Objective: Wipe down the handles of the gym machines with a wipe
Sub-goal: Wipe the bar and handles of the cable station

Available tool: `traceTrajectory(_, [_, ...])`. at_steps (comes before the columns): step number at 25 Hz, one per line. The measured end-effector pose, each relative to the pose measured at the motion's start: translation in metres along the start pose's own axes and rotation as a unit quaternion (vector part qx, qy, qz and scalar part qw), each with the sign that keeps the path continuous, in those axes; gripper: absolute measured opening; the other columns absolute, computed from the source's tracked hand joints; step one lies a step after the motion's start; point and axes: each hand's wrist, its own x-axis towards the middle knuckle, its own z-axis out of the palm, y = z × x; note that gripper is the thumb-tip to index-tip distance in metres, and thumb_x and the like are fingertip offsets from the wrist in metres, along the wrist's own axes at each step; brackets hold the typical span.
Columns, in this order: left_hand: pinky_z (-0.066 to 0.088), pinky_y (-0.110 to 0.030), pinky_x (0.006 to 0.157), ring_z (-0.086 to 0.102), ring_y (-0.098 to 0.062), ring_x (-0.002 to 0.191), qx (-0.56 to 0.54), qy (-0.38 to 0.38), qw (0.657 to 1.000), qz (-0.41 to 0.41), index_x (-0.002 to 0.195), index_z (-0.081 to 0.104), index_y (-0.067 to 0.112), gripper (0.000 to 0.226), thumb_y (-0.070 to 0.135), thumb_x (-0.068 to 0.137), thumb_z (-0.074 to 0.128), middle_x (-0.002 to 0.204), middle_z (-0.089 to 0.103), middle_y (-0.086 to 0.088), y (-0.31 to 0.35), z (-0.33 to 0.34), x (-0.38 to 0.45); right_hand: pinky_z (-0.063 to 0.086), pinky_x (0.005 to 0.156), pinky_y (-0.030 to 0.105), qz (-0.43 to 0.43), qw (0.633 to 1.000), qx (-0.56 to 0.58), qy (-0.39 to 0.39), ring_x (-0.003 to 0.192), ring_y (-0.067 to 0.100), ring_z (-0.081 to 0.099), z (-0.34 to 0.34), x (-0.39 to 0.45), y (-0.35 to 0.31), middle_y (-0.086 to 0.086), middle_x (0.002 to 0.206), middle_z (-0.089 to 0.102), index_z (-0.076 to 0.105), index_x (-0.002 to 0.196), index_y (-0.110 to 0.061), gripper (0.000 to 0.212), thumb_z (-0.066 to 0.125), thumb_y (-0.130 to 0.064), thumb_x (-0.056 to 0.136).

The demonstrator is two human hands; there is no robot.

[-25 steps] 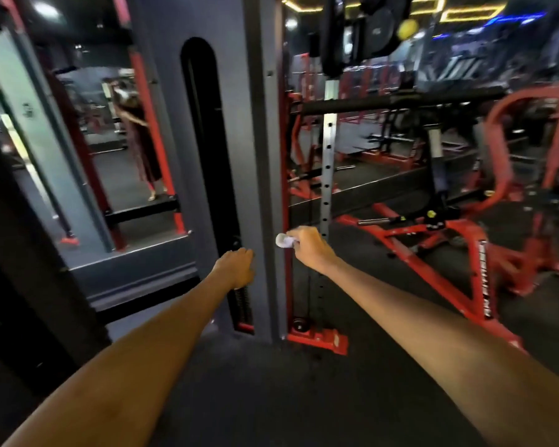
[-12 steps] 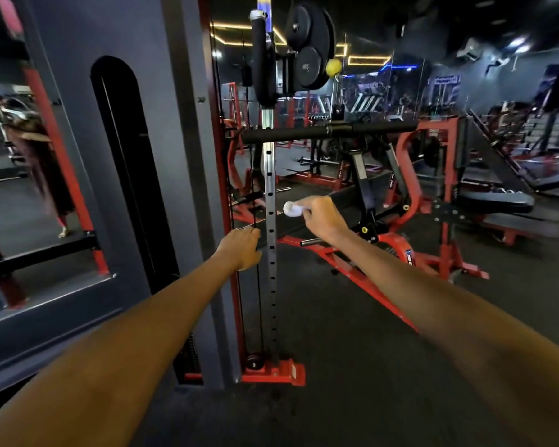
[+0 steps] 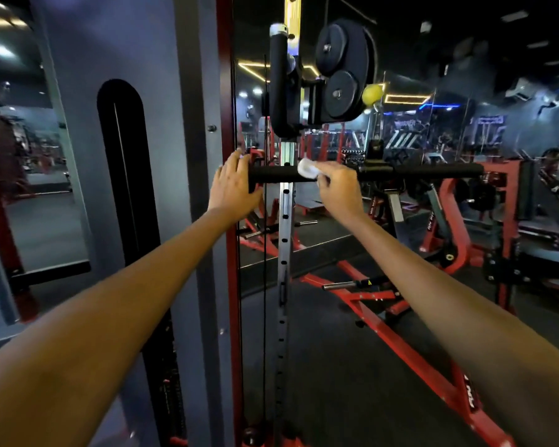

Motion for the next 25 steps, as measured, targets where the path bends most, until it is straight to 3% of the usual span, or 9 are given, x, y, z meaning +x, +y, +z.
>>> traceTrajectory(3, [0.026,-0.047,0.114,0.036,-0.029,0.135,-0.051,-0.013,0.998,-0.024,0.142,0.033,0.007,0.059,0.031,0.093,0.055,0.147,0.035,-0.013,-0.007,0.006,0.030,0.051,0.086,0.031,0.049,0.994,-0.029,0.089,0.105,0.027,0.058,0.005,0.026,0.022,0.015,0.108,0.067,0.062,0.117,-0.002,0.034,0.052,0.005,0.086])
traceTrajectory(6, [0.035,-0.046,0.109,0.044,-0.028,0.127,-0.093,-0.060,0.993,-0.047,0.142,0.034,0.009,0.054,0.032,0.096,0.051,0.143,0.041,-0.013,-0.015,0.013,0.044,0.050,0.087,0.032,0.119,0.985,-0.054,0.110,0.110,0.029,0.054,0.013,0.033,0.044,0.016,0.111,0.064,0.062,0.117,0.000,0.032,0.052,0.003,0.087])
traceTrajectory(8, [0.046,-0.036,0.096,0.054,-0.023,0.110,-0.122,-0.083,0.988,-0.050,0.140,0.036,0.010,0.048,0.029,0.098,0.048,0.138,0.045,-0.014,-0.020,0.017,0.047,0.044,0.084,0.023,0.132,0.984,-0.072,0.092,0.110,0.029,0.052,0.022,0.033,0.049,0.017,0.111,0.060,0.061,0.119,0.001,0.033,0.050,0.004,0.088])
traceTrajectory(10, [0.047,-0.015,0.069,0.055,-0.010,0.083,-0.150,-0.102,0.983,-0.037,0.137,0.039,0.010,0.041,0.024,0.100,0.045,0.130,0.049,-0.015,-0.024,0.023,0.046,0.036,0.081,0.014,0.096,0.991,-0.070,0.058,0.106,0.027,0.052,0.034,0.030,0.042,0.015,0.109,0.058,0.059,0.121,0.002,0.035,0.050,0.005,0.087])
traceTrajectory(12, [0.044,-0.007,0.058,0.051,-0.006,0.080,-0.177,-0.112,0.978,-0.024,0.135,0.041,0.009,0.037,0.022,0.100,0.043,0.130,0.046,-0.013,-0.030,0.028,0.046,0.035,0.079,0.005,0.067,0.996,-0.026,0.059,0.097,0.020,0.053,0.043,0.024,0.034,0.012,0.104,0.056,0.059,0.121,0.002,0.035,0.052,0.006,0.086])
traceTrajectory(14, [0.041,-0.002,0.059,0.048,-0.007,0.086,-0.203,-0.110,0.973,-0.015,0.135,0.041,0.009,0.036,0.022,0.101,0.042,0.130,0.044,-0.012,-0.037,0.032,0.048,0.038,0.074,-0.001,0.115,0.976,0.059,0.175,0.089,0.014,0.051,0.045,0.013,0.034,0.008,0.099,0.053,0.062,0.115,0.004,0.033,0.053,0.008,0.083])
traceTrajectory(17, [0.042,-0.007,0.061,0.048,-0.004,0.081,-0.228,-0.096,0.969,-0.013,0.134,0.042,0.011,0.035,0.023,0.101,0.041,0.125,0.045,-0.010,-0.041,0.033,0.049,0.040,0.072,0.000,0.274,0.871,0.175,0.369,0.091,0.018,0.054,0.041,-0.002,0.046,0.016,0.105,0.055,0.062,0.101,0.004,0.027,0.050,0.013,0.079])
traceTrajectory(19, [0.043,-0.005,0.060,0.047,-0.003,0.079,-0.250,-0.089,0.964,-0.026,0.134,0.042,0.011,0.035,0.022,0.101,0.041,0.119,0.045,-0.007,-0.039,0.033,0.050,0.042,0.070,0.006,0.325,0.837,0.196,0.395,0.088,0.022,0.056,0.043,-0.001,0.057,0.017,0.102,0.057,0.057,0.095,-0.001,0.021,0.052,0.011,0.079])
traceTrajectory(25, [0.039,-0.002,0.061,0.046,0.000,0.083,-0.289,-0.065,0.953,-0.056,0.133,0.043,0.011,0.034,0.021,0.100,0.042,0.115,0.043,-0.001,-0.044,0.035,0.049,0.043,0.065,0.008,0.332,0.838,0.222,0.373,0.075,0.013,0.052,0.062,0.011,0.048,0.010,0.092,0.057,0.056,0.088,-0.003,0.015,0.058,0.008,0.079])
